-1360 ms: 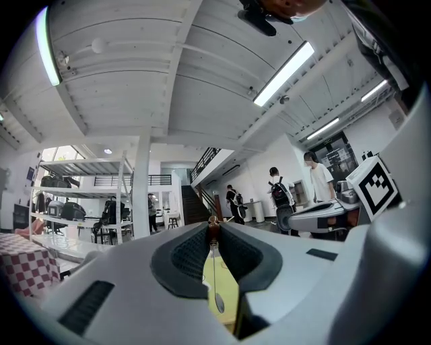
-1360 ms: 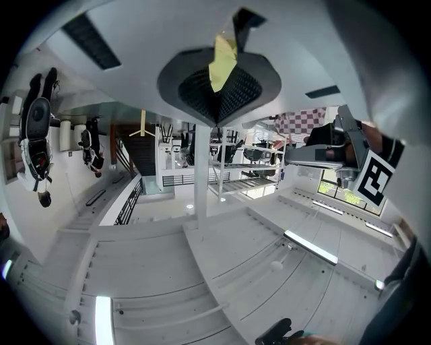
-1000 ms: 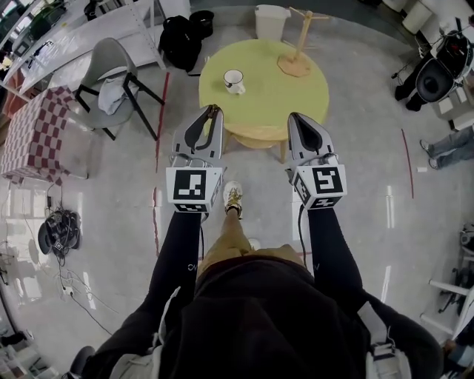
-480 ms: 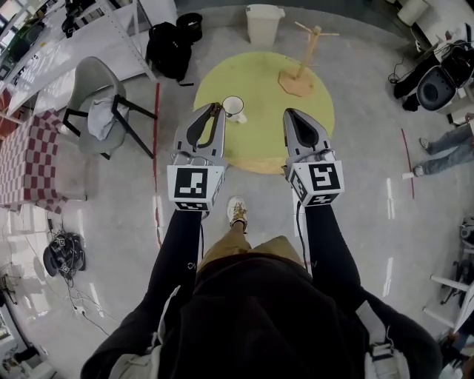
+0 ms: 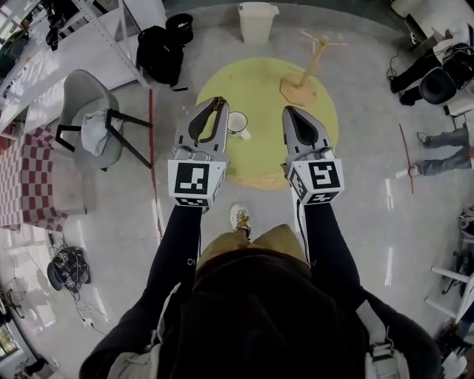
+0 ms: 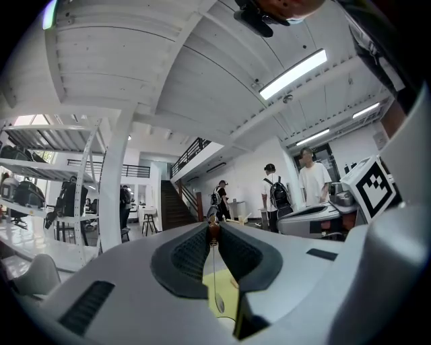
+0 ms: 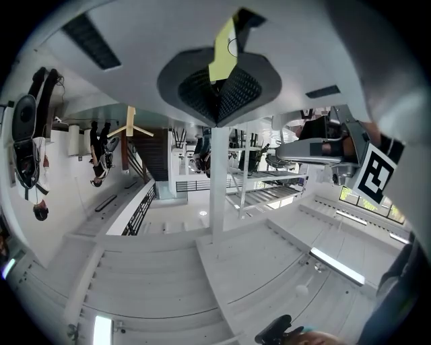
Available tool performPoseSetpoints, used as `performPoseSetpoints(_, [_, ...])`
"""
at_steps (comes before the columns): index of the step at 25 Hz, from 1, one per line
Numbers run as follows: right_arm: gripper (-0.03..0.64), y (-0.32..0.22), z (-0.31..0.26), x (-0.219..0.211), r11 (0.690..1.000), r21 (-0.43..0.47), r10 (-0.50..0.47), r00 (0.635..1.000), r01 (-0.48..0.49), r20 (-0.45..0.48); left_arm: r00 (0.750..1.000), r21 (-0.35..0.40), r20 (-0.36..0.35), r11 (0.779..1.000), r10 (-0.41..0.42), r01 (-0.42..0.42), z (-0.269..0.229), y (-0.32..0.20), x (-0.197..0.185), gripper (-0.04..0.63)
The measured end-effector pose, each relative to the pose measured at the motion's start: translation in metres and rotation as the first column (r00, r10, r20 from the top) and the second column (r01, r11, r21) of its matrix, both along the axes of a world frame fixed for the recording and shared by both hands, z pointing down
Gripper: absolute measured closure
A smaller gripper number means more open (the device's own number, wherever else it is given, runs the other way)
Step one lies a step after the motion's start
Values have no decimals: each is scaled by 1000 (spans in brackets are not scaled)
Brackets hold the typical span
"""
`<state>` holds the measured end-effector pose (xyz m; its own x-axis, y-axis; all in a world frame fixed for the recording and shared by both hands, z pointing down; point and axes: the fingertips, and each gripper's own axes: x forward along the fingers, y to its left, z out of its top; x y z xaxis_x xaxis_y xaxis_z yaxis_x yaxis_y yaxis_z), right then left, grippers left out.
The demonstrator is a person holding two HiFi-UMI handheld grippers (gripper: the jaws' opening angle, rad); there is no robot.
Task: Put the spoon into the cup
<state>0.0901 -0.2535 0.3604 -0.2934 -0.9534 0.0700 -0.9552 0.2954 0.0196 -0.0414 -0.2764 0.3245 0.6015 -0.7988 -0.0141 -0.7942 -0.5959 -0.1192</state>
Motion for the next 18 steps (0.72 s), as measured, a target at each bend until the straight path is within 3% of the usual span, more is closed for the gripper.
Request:
performPoseSetpoints(10, [591, -17, 0, 10, 1000, -15, 7, 1000, -7, -4, 999, -34, -27, 999, 38, -39, 8, -21, 14, 543])
performPoseSetpoints(18, [591, -41, -1, 23, 998, -20, -61, 998, 61, 4, 1000, -54, -10, 999, 3, -4, 12, -40, 30, 543])
